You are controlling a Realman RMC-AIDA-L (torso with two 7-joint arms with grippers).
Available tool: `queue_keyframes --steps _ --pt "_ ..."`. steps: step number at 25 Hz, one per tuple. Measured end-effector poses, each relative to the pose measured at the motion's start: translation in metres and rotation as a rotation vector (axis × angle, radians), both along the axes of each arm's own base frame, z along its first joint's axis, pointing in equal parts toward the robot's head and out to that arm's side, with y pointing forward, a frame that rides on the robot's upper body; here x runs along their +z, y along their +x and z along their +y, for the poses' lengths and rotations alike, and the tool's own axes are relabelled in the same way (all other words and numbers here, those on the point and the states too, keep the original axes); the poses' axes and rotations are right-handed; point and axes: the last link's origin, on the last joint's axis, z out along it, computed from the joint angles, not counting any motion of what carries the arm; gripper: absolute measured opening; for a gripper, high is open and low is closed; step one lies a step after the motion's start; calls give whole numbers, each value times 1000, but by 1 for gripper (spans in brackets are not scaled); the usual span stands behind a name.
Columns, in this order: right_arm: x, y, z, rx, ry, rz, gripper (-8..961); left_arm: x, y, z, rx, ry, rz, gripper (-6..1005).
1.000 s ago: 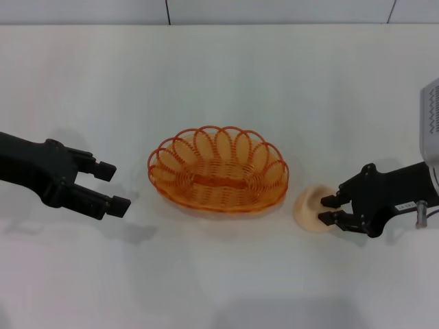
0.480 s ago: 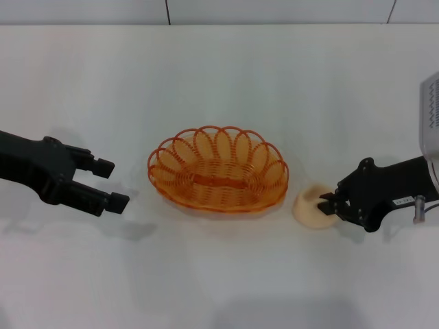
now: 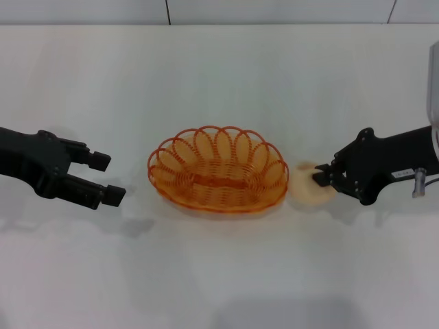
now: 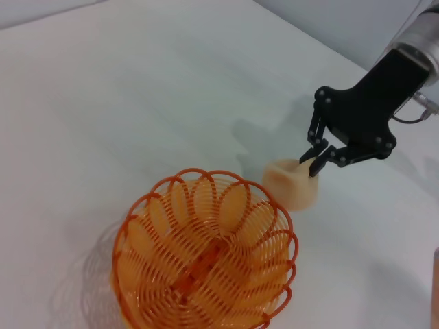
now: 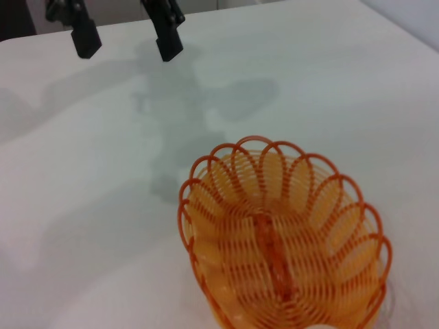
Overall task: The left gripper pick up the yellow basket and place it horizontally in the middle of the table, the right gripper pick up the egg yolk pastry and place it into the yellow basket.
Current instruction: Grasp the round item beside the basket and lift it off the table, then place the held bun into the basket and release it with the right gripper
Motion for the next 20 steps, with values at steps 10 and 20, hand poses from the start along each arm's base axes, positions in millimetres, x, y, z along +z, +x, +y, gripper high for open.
queue_keyframes --steps 10,20 --pt "15 -13 4 21 32 8 31 3 -1 0 -5 17 -9 880" --pt "-4 -39 5 95 17 38 29 3 0 1 -11 17 -10 880"
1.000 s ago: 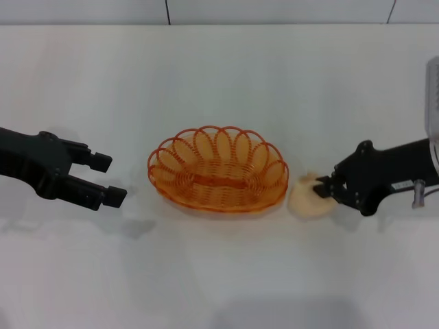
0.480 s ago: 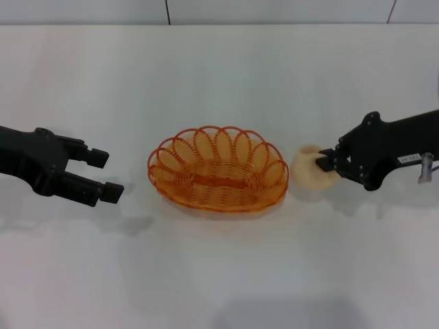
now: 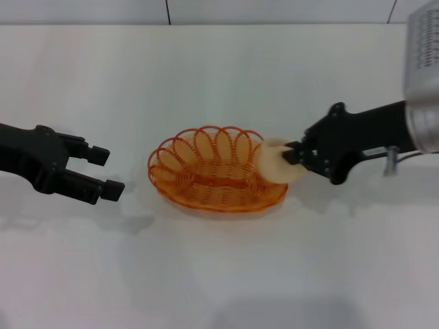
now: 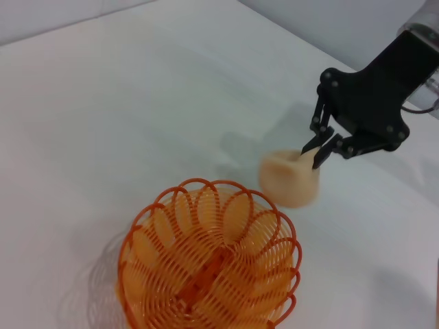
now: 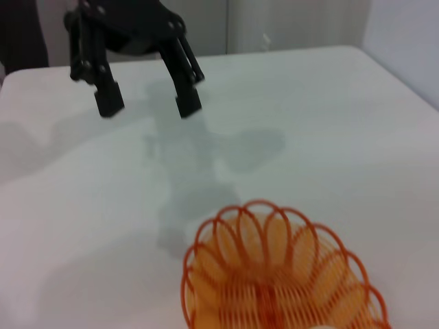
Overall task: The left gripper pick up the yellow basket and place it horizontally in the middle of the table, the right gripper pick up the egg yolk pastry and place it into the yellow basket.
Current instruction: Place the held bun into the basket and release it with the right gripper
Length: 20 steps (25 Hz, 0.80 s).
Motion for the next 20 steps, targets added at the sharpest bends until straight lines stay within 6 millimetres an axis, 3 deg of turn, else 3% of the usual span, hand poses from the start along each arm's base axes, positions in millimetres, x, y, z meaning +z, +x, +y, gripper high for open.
queue_keyframes --steps 8,20 --pt "-29 -19 6 49 18 20 27 0 0 0 -5 2 0 880" --pt "-53 -22 8 74 29 -2 68 0 -2 1 -9 14 3 879"
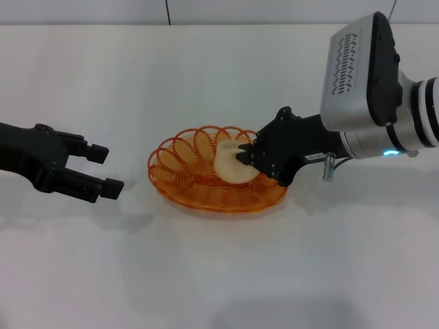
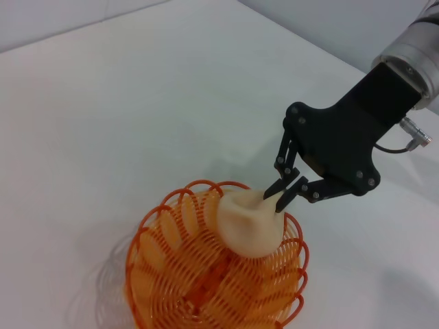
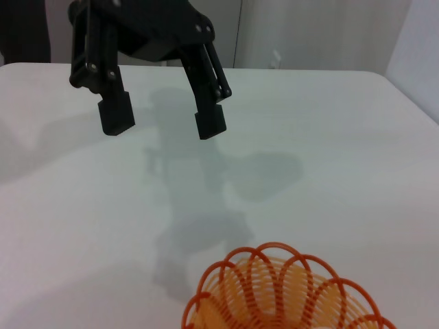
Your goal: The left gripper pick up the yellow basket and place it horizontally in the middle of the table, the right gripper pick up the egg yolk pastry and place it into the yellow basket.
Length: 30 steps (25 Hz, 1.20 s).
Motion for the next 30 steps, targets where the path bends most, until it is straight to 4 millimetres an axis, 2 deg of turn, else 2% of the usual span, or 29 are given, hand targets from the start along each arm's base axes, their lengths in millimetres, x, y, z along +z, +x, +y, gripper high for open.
queue_keyframes --steps 8,14,21,25,30 --pt "0 -1 2 4 10 1 98 0 0 1 -5 6 1 879" --pt "8 0 6 -2 42 14 345 0 -1 2 -7 17 4 879" --pt "43 21 7 -110 85 125 604 4 -4 1 -12 39 -3 879" --pt "65 47 -1 -160 78 153 735 5 -7 0 -10 43 -3 879" --pt "88 68 -13 -202 42 174 738 6 -11 -2 -12 47 2 879"
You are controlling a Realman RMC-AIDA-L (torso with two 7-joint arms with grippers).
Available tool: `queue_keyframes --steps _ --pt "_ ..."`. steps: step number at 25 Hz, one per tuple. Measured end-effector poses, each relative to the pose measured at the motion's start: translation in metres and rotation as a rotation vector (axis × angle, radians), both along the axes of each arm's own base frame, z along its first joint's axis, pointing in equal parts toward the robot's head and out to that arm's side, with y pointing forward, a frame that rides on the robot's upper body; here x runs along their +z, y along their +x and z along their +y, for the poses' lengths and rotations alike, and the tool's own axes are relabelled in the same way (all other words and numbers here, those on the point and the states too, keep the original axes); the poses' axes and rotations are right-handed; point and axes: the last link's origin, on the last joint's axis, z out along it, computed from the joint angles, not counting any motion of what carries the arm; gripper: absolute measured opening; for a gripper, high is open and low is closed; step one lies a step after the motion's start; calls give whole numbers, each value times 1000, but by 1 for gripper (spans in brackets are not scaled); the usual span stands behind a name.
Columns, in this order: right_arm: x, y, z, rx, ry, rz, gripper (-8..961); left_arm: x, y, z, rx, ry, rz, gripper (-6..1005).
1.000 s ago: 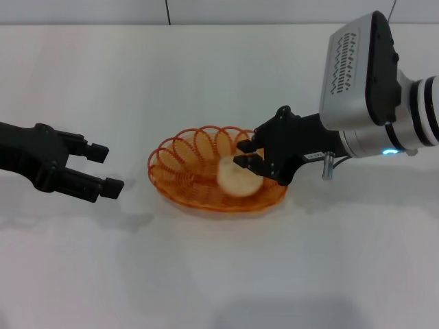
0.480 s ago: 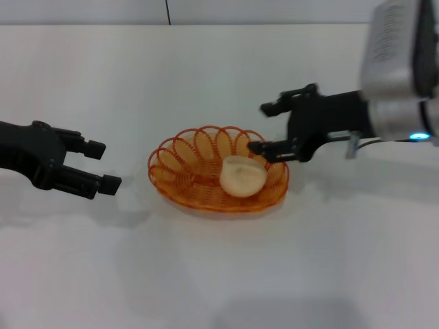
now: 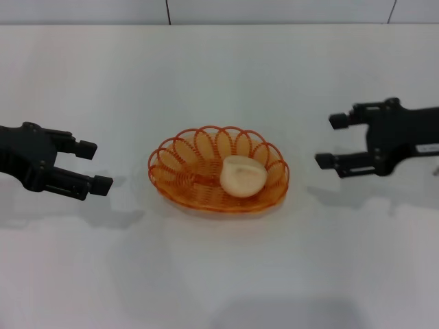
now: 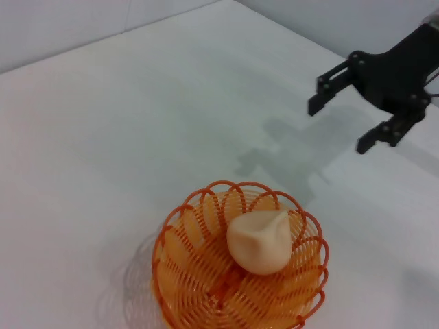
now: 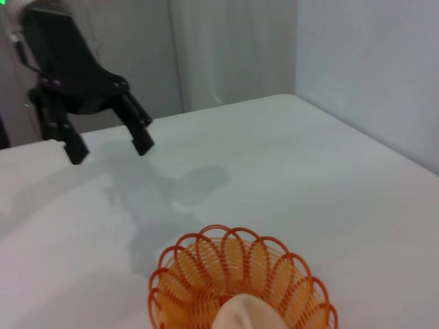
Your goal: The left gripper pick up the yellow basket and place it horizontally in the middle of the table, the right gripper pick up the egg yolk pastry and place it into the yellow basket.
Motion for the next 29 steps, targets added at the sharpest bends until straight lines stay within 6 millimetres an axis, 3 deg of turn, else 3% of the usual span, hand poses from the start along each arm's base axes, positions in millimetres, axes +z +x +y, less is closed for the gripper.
queue_keyframes --steps 5,29 --pt "11 11 -10 -11 -46 18 737 0 0 0 -7 1 2 879" --pt "4 15 -18 26 -99 -25 731 -14 18 -2 -92 -69 -41 879"
